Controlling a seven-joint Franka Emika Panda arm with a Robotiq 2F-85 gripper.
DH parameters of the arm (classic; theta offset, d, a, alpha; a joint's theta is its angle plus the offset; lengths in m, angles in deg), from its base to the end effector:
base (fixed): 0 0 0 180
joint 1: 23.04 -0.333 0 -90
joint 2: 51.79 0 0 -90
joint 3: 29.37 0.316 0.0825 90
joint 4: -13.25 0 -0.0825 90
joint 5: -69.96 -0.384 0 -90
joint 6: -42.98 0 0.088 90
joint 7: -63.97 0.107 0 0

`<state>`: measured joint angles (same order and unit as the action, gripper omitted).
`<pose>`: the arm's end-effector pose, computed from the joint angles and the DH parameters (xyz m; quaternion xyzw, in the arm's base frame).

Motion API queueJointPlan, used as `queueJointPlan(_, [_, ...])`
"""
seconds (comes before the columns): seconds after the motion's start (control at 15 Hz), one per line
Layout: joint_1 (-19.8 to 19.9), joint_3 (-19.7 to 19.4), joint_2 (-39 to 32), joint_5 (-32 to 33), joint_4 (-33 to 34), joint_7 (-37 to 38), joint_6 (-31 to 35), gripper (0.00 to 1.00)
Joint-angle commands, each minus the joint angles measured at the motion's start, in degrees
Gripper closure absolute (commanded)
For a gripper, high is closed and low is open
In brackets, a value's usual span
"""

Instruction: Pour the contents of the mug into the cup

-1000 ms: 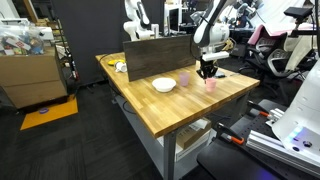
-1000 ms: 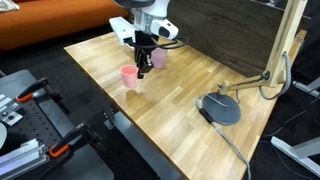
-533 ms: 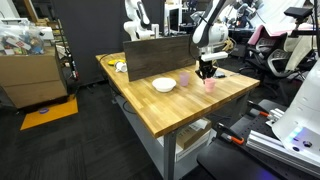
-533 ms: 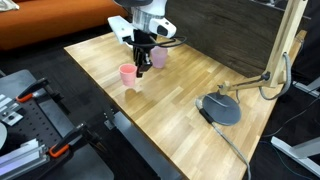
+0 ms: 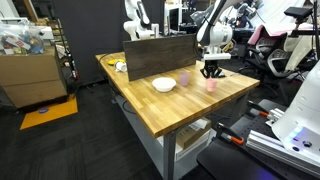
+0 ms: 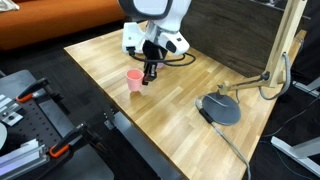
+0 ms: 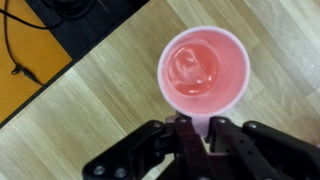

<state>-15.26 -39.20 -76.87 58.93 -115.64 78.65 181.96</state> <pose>0.4847 -0.1583 0.1526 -0.9288 0.3487 0.1237 0.0197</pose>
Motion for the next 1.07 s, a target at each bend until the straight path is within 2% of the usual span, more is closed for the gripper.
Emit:
queueJointPlan(0.0, [2.6,-0.4,-0.9,-5.4,1.6,3.9,-2.2,0.96])
queueJointPlan(0.27, [3.1,-1.4,0.5,-9.0,-0.1,8.1,-1.0,0.96])
queueJointPlan(0.33, [3.0,-1.3,-0.8,-7.6,0.6,6.2,-0.2,0.85])
queueJointPlan(0.93, [2.9,-1.4,-0.6,-7.8,0.6,7.9,-0.3,0.85])
queueJointPlan(1.0, [2.9,-1.4,-0.6,-7.8,0.6,7.9,-0.3,0.96])
